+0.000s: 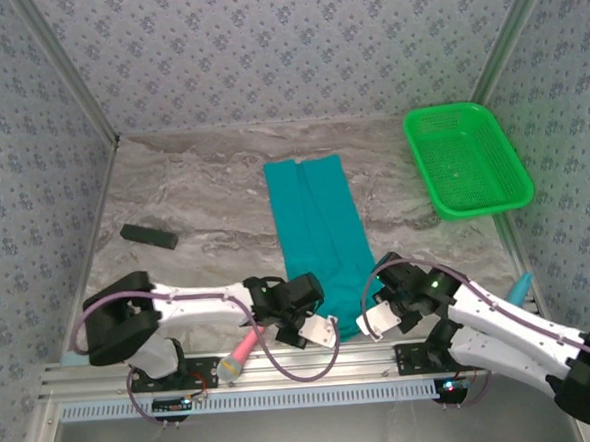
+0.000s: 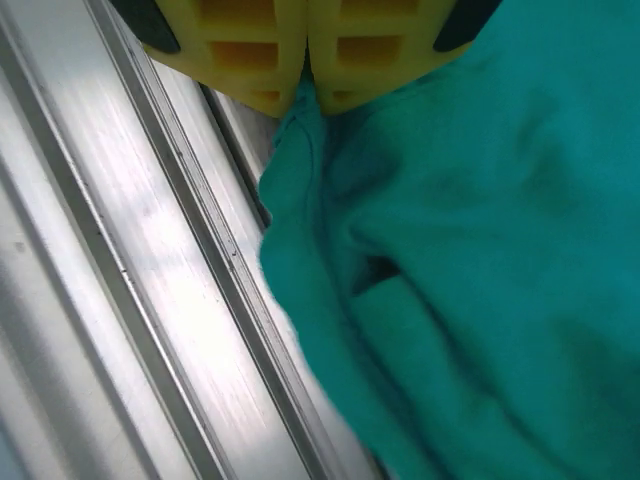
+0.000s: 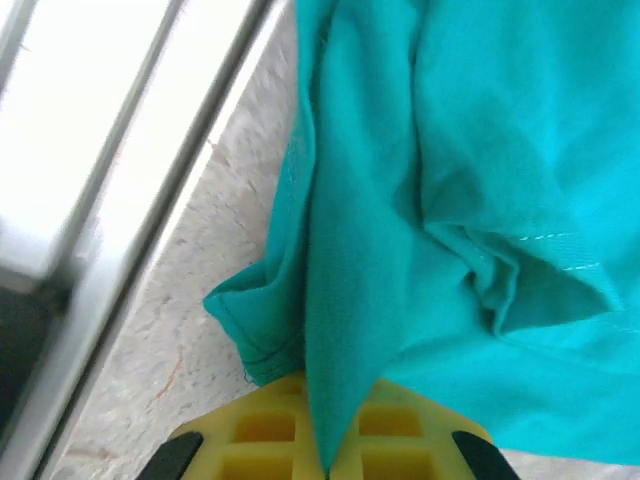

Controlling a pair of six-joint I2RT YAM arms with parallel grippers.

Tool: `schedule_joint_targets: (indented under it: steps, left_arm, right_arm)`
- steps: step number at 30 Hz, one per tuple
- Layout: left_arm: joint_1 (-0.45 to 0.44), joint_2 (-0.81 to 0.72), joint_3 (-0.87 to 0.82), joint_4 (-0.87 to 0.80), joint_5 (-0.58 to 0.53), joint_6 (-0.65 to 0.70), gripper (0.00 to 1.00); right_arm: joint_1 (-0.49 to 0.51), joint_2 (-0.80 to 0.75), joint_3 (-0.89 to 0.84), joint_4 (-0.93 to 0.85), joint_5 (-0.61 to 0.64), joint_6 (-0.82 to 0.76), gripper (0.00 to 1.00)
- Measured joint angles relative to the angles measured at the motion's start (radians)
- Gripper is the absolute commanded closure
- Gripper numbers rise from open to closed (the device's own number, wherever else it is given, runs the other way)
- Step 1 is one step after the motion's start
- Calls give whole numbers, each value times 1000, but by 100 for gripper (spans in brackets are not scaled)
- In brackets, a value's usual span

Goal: Fold the inside-out t-shirt

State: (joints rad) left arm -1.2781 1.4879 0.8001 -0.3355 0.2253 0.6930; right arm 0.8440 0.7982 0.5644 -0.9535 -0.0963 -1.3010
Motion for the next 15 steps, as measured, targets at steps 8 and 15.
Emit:
schedule_joint_targets:
  steps: [8, 15]
  left_arm:
    - [2, -269, 54, -173, 184, -164, 100]
    - [113, -306, 191, -341, 307, -236, 100]
  right_arm:
    - [118, 92, 331, -327, -89, 170, 100]
    - [88, 230, 529, -468, -170, 280, 100]
